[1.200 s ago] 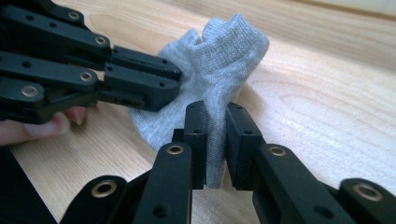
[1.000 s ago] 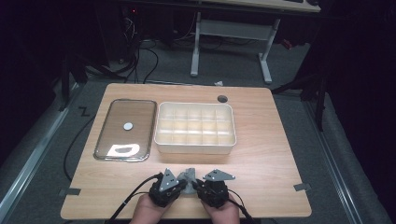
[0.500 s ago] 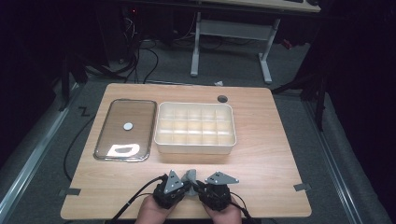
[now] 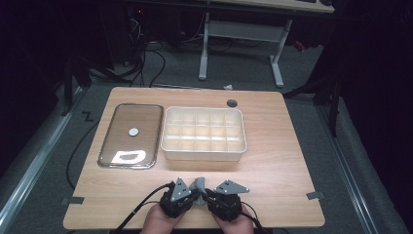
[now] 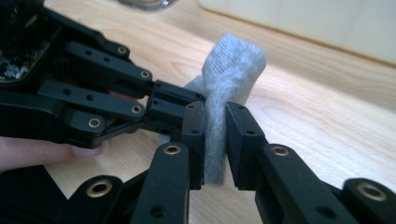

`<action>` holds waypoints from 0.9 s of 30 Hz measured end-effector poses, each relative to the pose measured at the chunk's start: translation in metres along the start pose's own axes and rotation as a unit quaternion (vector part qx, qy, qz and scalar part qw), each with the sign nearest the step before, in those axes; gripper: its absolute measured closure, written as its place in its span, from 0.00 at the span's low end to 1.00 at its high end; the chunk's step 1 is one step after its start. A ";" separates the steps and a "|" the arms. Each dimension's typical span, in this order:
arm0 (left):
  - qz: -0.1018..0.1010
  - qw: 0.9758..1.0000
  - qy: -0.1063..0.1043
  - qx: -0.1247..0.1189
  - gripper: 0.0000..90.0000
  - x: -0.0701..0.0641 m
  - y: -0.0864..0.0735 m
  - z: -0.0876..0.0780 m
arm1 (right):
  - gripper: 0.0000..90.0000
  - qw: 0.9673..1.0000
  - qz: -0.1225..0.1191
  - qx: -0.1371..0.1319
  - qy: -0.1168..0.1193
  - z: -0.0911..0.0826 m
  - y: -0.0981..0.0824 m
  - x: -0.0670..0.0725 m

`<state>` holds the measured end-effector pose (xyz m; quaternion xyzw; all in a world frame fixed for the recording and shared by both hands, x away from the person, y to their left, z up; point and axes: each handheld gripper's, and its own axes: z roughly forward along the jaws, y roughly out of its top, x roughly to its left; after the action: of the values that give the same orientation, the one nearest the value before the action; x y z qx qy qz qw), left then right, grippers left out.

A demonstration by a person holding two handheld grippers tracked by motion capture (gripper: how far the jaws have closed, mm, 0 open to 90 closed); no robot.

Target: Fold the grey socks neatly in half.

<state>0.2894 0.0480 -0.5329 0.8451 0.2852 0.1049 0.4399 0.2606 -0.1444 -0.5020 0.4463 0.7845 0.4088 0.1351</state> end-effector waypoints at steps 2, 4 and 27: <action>-0.001 1.000 -0.001 0.000 0.93 0.000 0.000 0.000 | 0.88 1.000 0.000 -0.007 -0.005 -0.004 0.000 -0.002; -0.002 1.000 -0.001 0.000 0.93 0.000 0.000 0.000 | 0.88 1.000 0.004 -0.017 -0.009 -0.008 0.001 -0.006; 0.001 1.000 0.002 0.000 0.92 0.000 0.000 0.000 | 1.00 0.999 0.000 0.003 -0.052 0.012 -0.009 -0.021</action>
<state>0.2890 0.0478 -0.5328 0.8450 0.2856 0.1069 0.4392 0.2742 -0.1576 -0.5197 0.4677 0.7777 0.3822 0.1744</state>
